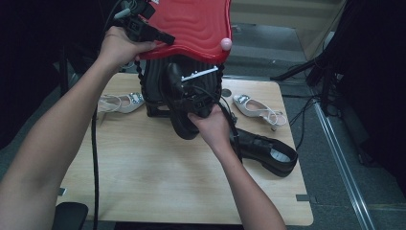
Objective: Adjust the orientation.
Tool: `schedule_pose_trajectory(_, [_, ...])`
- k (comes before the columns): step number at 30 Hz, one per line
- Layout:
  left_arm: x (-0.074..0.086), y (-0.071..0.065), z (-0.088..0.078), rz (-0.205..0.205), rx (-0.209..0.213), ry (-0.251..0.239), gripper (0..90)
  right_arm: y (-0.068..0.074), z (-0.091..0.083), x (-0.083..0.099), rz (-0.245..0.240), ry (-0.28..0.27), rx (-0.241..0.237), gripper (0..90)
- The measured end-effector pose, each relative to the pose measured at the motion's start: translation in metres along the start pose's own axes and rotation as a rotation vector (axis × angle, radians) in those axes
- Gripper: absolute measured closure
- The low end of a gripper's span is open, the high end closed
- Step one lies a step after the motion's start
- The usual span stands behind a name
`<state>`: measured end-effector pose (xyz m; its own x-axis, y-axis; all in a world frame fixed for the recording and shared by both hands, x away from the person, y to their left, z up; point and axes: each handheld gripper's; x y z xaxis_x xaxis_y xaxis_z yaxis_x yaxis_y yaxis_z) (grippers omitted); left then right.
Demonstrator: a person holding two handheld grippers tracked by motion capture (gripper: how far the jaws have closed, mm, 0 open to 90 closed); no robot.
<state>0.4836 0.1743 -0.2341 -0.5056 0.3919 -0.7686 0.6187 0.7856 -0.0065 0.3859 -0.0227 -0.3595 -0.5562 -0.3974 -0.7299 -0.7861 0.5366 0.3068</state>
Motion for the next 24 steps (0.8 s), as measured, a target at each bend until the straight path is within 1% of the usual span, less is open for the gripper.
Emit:
schedule_pose_trajectory(1, [0.000,0.000,0.000,0.000,0.005,0.003,90.0,0.000,0.000,0.000,0.000,0.000,0.000,86.8])
schedule_pose_trajectory(2, [0.000,0.001,-0.001,-0.003,0.006,0.006,90.0,-0.001,0.004,0.000,-0.029,-0.008,0.019,86.8])
schedule_pose_trajectory(3, [0.001,0.001,-0.001,-0.005,0.007,0.007,90.0,0.000,0.007,0.000,-0.039,-0.017,0.038,86.8])
schedule_pose_trajectory(5, [0.001,0.002,-0.001,-0.008,0.008,0.007,90.0,-0.002,0.014,-0.002,-0.062,-0.032,0.058,86.8])
schedule_pose_trajectory(9, [0.001,0.001,-0.001,-0.007,0.006,0.003,90.0,-0.002,0.026,-0.008,-0.083,-0.053,0.104,86.8])
schedule_pose_trajectory(10, [0.002,0.001,-0.001,-0.008,0.008,0.003,90.0,-0.004,0.032,-0.012,-0.098,-0.057,0.117,86.7])
schedule_pose_trajectory(12, [0.002,0.001,-0.001,-0.010,0.007,0.005,90.0,-0.004,0.034,-0.014,-0.096,-0.057,0.122,86.8])
schedule_pose_trajectory(13, [0.002,0.001,-0.001,-0.011,0.008,0.006,90.0,-0.007,0.041,-0.018,-0.102,-0.071,0.131,86.8])
schedule_pose_trajectory(14, [0.002,0.001,-0.002,-0.011,0.006,0.006,90.0,-0.007,0.041,-0.018,-0.102,-0.071,0.131,86.8])
schedule_pose_trajectory(15, [0.002,0.001,-0.002,-0.012,0.006,0.005,90.0,-0.010,0.046,-0.020,-0.093,-0.087,0.126,86.8])
schedule_pose_trajectory(16, [0.002,0.002,-0.002,-0.013,0.008,0.006,90.0,-0.010,0.046,-0.020,-0.093,-0.087,0.126,86.8])
schedule_pose_trajectory(18, [0.002,0.002,-0.002,-0.012,0.007,0.007,90.0,-0.012,0.051,-0.021,-0.082,-0.100,0.122,86.8])
schedule_pose_trajectory(19, [0.002,0.002,-0.002,-0.011,0.007,0.006,90.0,-0.015,0.056,-0.022,-0.080,-0.117,0.115,86.7])
schedule_pose_trajectory(20, [0.002,0.002,-0.002,-0.011,0.006,0.006,90.0,-0.015,0.056,-0.022,-0.080,-0.117,0.115,86.7])
schedule_pose_trajectory(22, [0.002,0.002,-0.002,-0.014,0.006,0.004,90.0,-0.020,0.063,-0.024,-0.053,-0.123,0.092,86.2])
schedule_pose_trajectory(23, [0.002,0.002,-0.002,-0.015,0.007,0.003,90.0,-0.020,0.063,-0.024,-0.053,-0.123,0.092,86.2])
schedule_pose_trajectory(24, [0.003,0.002,-0.002,-0.017,0.007,0.002,90.0,-0.020,0.064,-0.024,-0.035,-0.120,0.085,85.3])
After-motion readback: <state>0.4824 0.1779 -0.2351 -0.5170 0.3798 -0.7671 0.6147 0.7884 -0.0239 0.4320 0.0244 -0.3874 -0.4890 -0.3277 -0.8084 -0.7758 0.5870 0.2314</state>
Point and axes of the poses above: each handheld gripper's, and its own axes: z roughly forward along the jaws, x roughly out of its underside, y roughly to its left, and after that the axes turned 12 degrees about -x, right-handed
